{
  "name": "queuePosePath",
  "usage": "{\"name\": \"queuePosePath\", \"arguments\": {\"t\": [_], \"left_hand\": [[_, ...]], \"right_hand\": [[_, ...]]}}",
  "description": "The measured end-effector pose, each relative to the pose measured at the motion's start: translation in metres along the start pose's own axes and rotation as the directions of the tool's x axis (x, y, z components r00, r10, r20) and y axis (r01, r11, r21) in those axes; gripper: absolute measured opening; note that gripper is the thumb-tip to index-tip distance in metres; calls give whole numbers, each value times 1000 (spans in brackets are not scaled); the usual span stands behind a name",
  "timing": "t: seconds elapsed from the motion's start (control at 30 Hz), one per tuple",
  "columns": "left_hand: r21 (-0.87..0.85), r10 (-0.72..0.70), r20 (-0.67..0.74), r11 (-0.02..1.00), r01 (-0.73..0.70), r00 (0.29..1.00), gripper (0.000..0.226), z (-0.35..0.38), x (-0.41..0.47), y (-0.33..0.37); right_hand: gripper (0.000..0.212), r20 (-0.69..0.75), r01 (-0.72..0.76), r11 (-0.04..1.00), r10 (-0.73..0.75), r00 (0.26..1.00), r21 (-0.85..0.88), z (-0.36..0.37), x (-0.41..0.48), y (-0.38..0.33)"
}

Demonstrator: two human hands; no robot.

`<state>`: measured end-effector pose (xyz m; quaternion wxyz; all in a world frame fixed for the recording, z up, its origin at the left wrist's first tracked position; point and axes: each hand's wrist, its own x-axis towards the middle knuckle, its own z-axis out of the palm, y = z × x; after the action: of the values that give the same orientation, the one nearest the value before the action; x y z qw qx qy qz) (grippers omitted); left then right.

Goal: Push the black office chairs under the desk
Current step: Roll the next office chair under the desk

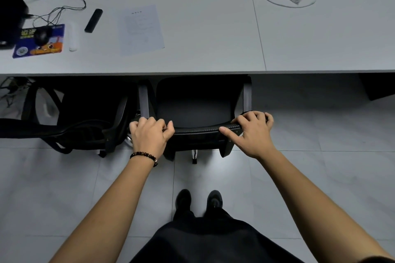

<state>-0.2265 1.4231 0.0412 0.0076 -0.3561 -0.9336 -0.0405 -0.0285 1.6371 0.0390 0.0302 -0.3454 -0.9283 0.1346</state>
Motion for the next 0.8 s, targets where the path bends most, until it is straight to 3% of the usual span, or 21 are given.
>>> {"name": "queuePosePath", "arguments": {"t": [0.27, 0.53, 0.63, 0.7, 0.8], "left_hand": [[-4, 1, -47, 1000, -1, 999, 49, 4, -13, -10], [-31, -12, 66, 999, 14, 998, 53, -8, -10, -12], [-266, -20, -8, 964, 17, 1000, 35, -19, -17, -10], [-446, -42, -72, 895, 6, 996, 22, -34, -33, -11], [-635, -137, -4, 766, 103, 991, 22, -51, -69, -16]], "right_hand": [[71, -70, -20, 999, 18, 997, -27, 9, -17, -14], [72, -32, -36, 999, 35, 999, -32, 5, -19, -18], [73, 35, -26, 999, 25, 999, 38, -3, -17, -15], [65, 0, -32, 989, 33, 999, 144, -11, -24, -13], [49, -73, -73, 948, 100, 992, 308, -19, -55, -19]]}}
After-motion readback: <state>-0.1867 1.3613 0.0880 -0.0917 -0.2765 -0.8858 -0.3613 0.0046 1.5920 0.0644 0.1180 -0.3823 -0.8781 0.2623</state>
